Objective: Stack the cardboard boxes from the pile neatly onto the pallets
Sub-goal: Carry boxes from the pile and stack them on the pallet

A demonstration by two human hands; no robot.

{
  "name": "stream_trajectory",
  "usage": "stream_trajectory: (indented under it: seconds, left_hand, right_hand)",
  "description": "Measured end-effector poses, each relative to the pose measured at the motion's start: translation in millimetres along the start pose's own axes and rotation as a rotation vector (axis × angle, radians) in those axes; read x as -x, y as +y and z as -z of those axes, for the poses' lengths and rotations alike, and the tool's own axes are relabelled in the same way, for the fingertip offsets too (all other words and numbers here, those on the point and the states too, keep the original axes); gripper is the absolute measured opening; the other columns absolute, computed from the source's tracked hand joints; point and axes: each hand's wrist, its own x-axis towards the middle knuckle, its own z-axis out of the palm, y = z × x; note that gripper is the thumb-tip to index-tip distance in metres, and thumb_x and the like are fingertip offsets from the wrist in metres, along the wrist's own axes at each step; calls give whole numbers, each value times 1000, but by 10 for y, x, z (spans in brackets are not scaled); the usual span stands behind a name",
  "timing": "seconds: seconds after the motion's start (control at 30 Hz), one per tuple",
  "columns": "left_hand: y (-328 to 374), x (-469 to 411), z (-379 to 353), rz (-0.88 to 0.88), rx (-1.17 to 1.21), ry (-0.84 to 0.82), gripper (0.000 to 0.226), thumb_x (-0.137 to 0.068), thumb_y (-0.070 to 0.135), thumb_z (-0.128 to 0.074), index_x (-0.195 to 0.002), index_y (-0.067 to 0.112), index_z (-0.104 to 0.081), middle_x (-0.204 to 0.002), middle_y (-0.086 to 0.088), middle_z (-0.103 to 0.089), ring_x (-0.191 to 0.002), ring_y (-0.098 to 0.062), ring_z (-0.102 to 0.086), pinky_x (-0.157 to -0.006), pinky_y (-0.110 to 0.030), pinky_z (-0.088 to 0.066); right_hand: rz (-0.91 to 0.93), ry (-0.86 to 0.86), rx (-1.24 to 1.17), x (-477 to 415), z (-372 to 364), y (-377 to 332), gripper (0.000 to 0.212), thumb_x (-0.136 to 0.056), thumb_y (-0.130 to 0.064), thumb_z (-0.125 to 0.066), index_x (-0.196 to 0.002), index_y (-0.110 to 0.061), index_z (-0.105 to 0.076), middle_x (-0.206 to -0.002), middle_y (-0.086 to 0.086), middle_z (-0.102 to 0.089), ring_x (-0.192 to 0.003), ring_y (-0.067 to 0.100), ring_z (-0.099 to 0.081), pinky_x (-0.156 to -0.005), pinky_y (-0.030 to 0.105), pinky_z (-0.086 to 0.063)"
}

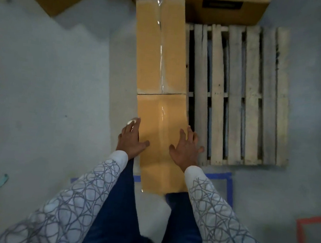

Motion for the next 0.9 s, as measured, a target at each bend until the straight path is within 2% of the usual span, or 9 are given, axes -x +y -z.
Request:
stream_trajectory:
  seconds: [0.23, 0.33, 0.47, 0.63, 0.8, 0.9]
  left_hand:
    - [90, 1352, -202, 10, 203, 168, 94, -88, 39, -77, -163, 24, -23, -166, -10, -29, -152, -32, -26, -122, -50, -27]
    - [15, 1700, -292, 45, 298, 200, 94, -84, 44, -78, -161, 26, -28, -162, -11, -34, -148, -33, -34, -119, -50, -34]
    - [-91, 1932, -293, 43, 402, 232, 89, -87, 38, -79, -160, 26, -31, -161, -12, -34, -148, -32, -30, -118, -47, -31]
    - [-309, 1996, -15, -11, 473, 207, 87, -86, 38, -80, -159, 27, -33, -160, -10, -37, -147, -31, -32, -117, -45, -32]
    - [-829, 1997, 529, -69, 490, 205, 83, -86, 36, -81, -157, 28, -37, -154, -8, -46, -143, -28, -38, -116, -40, -34]
    - [-1244, 2008, 893, -85, 479, 171, 81, -86, 36, -82, -155, 29, -40, -149, -6, -50, -141, -26, -41, -116, -39, -36]
  right_hand:
    - [142, 83, -79, 1104, 321, 342, 71, -98, -43, -59, -158, -25, -28, -171, 1, -7, -155, 29, -7, -117, 68, -18]
    - [191, 86, -72, 1419, 339, 421, 68, -98, -44, -58, -157, -26, -31, -171, 0, -8, -155, 28, -7, -118, 65, -19]
    - [263, 77, -42, 1695, 278, 347, 64, -97, -44, -60, -154, -28, -37, -171, -1, -8, -155, 27, -6, -117, 65, -18]
    - [261, 86, -43, 1850, 197, -78, 61, -96, -45, -61, -152, -30, -42, -171, -2, -11, -155, 28, -8, -117, 65, -20]
    - [235, 110, -185, 1967, -2, -802, 55, -96, -45, -63, -147, -31, -48, -169, -2, -18, -153, 28, -13, -117, 60, -25]
    - [191, 66, -274, 2058, -194, -1300, 51, -97, -46, -63, -144, -32, -51, -168, -3, -20, -152, 28, -14, -116, 60, -23]
